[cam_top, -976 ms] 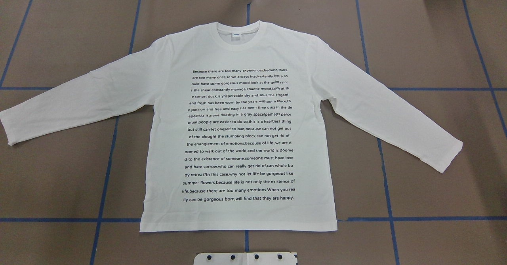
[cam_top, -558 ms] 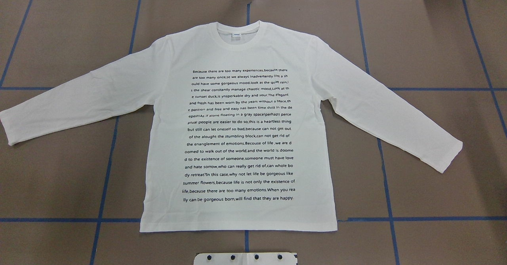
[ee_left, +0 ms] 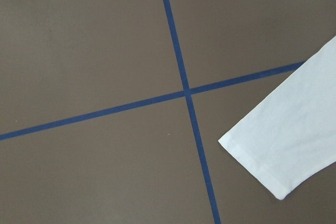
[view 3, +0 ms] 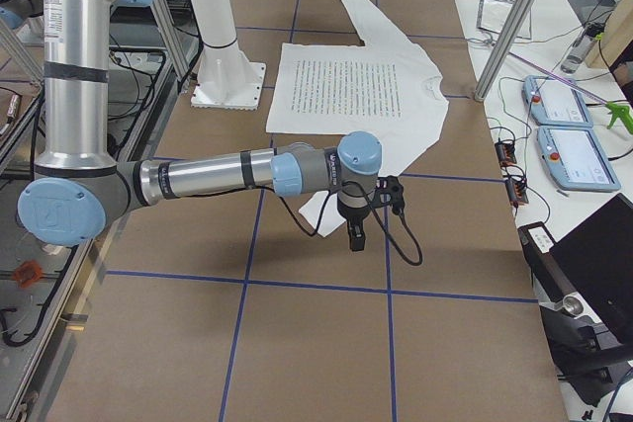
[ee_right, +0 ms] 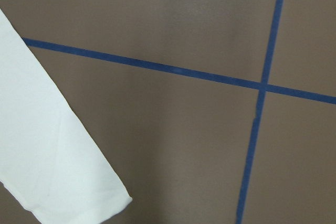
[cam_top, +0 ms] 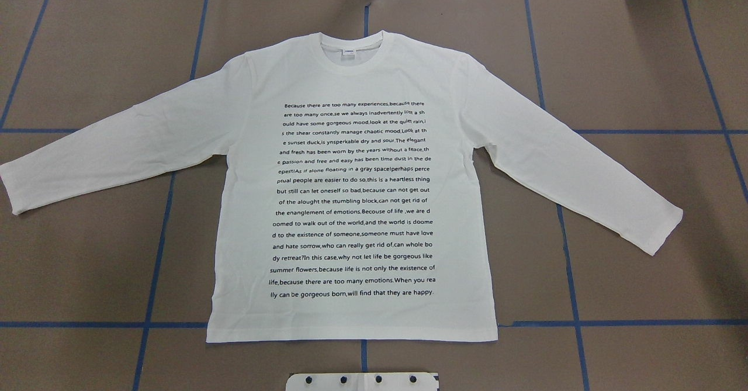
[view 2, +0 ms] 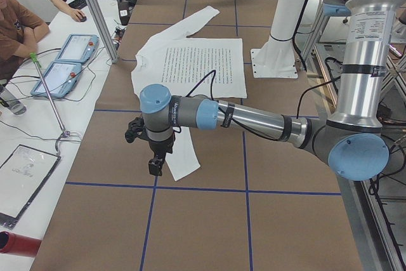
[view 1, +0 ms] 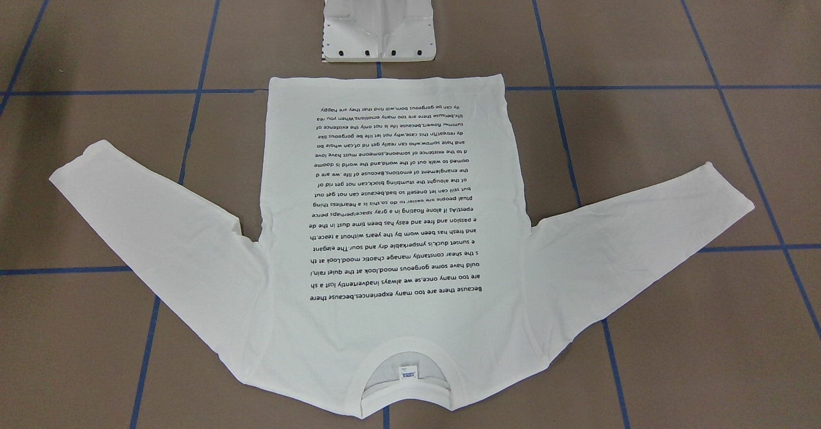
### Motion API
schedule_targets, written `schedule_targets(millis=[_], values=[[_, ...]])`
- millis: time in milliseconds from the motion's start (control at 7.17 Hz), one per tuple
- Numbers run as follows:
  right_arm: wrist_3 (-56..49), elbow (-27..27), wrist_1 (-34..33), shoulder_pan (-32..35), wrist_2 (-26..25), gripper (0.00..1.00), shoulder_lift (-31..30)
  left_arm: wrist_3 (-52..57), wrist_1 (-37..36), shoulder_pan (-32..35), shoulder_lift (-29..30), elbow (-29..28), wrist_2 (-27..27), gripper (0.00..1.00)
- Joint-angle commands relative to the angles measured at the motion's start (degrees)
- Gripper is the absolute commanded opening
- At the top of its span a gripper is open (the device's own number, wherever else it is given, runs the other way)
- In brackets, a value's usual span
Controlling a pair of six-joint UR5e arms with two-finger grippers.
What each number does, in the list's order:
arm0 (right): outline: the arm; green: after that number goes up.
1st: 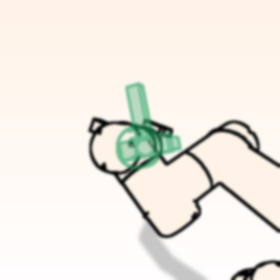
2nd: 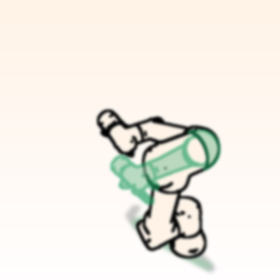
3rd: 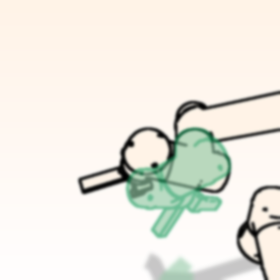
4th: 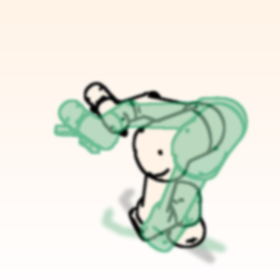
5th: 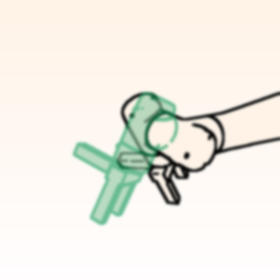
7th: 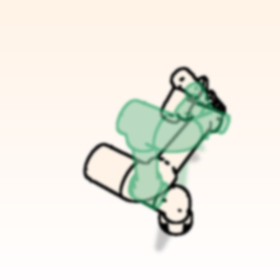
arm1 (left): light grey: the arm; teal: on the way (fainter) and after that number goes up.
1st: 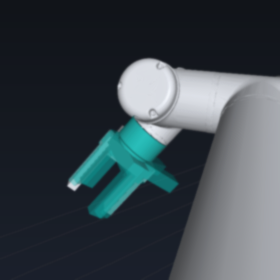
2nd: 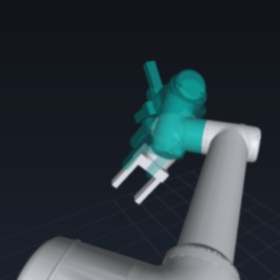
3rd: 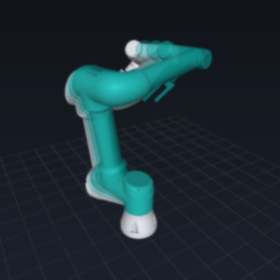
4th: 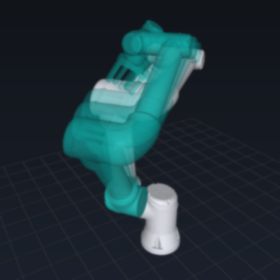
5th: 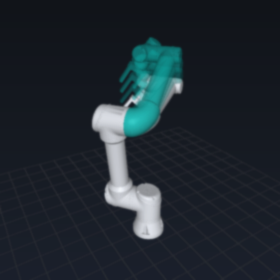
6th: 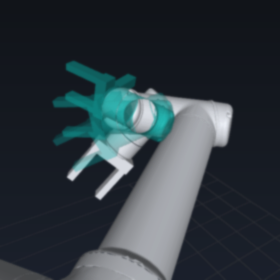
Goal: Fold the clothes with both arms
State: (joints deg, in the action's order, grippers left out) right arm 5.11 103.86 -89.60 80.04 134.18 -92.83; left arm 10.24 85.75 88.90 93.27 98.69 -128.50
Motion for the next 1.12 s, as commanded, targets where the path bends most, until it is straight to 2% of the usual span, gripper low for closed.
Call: schedule_targets(millis=[0,418,697,837,976], values=[[13.64,0.12,3.17,-6.8,-0.41,1.0,1.95,-0.14,2.75,-0.13,0.5,-0.78,-0.09,0.99],[24.12,-0.23,20.11,-12.97,-3.48,1.0,-5.24,-0.14,2.67,-0.13,0.51,-1.05,-1.76,0.99],[27.14,-1.02,21.04,-17.88,-5.58,1.0,-5.87,0.13,2.75,-0.13,0.07,-0.96,-1.76,0.99],[30.36,-1.9,21.57,-21.21,-8.56,1.0,-5.35,0.13,2.75,-0.13,0.16,-0.96,-1.76,0.99],[33.79,-3.38,25.4,-23.51,-10.85,1.0,-5.35,0.04,3.8,-0.13,0.07,-0.96,-1.76,0.99]])
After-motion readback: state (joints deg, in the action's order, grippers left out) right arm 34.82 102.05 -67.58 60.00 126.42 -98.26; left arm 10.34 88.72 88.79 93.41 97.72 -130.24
